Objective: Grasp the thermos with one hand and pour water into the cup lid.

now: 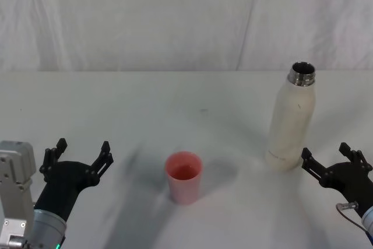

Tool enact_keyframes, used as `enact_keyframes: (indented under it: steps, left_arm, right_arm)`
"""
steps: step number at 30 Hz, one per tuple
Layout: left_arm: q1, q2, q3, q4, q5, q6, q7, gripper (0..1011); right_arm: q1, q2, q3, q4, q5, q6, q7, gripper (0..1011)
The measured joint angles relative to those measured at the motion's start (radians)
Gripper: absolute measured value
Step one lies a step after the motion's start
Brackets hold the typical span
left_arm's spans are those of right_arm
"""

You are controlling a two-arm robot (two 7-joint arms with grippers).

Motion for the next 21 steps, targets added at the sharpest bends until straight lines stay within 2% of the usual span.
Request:
enact_keyframes:
  steps: [10,21]
  left_arm:
    - [0.0,0.0,0.0,0.0,0.0,0.0,0.0,1001]
    - [0.0,0.0,0.0,0.0,0.0,0.0,0.0,1001]
  right_arm:
    - [-0.035,-0.034,-0.004,-0.027,-0.049,-0.076,-0.035,1000]
    - [-0.061,-0.073,-0.011,-0.044,-0.093,-0.104,-0.055,1000]
